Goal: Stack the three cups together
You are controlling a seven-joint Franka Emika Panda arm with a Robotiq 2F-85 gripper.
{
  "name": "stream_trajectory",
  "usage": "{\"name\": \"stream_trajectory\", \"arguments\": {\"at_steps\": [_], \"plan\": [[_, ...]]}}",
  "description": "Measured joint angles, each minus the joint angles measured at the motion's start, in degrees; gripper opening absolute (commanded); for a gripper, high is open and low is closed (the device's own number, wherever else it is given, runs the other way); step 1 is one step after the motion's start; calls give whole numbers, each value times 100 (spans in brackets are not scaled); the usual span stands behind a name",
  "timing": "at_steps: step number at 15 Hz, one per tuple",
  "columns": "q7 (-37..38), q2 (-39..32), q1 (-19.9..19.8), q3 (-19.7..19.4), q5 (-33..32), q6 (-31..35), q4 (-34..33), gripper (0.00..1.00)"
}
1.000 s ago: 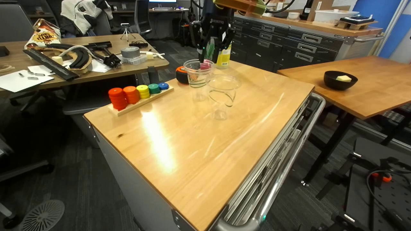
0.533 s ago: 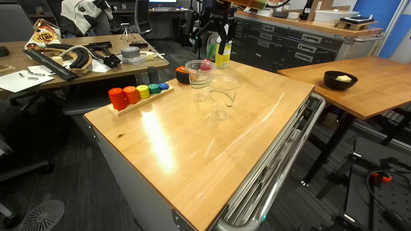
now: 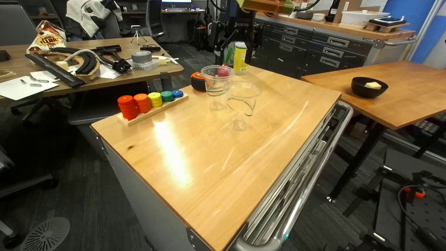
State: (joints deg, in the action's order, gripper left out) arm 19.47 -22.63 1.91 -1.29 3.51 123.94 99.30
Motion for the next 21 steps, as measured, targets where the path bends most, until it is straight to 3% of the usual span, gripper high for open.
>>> {"name": "stream_trajectory", "arguments": {"at_steps": [3,4,5,14,17,21], "plan": [[-47,-42,-1,0,0,-145,34,100],[-48,-65,-5,0,0,-199,36,92],[-48,-96,-11,-1,6,-227,37,73],[-39,-465,-171,-13,468,-93,-12,5],[-24,-462,-170,-8,534,-37,-47,0],[15,-453,-158,-2,542,38,-63,4]]}}
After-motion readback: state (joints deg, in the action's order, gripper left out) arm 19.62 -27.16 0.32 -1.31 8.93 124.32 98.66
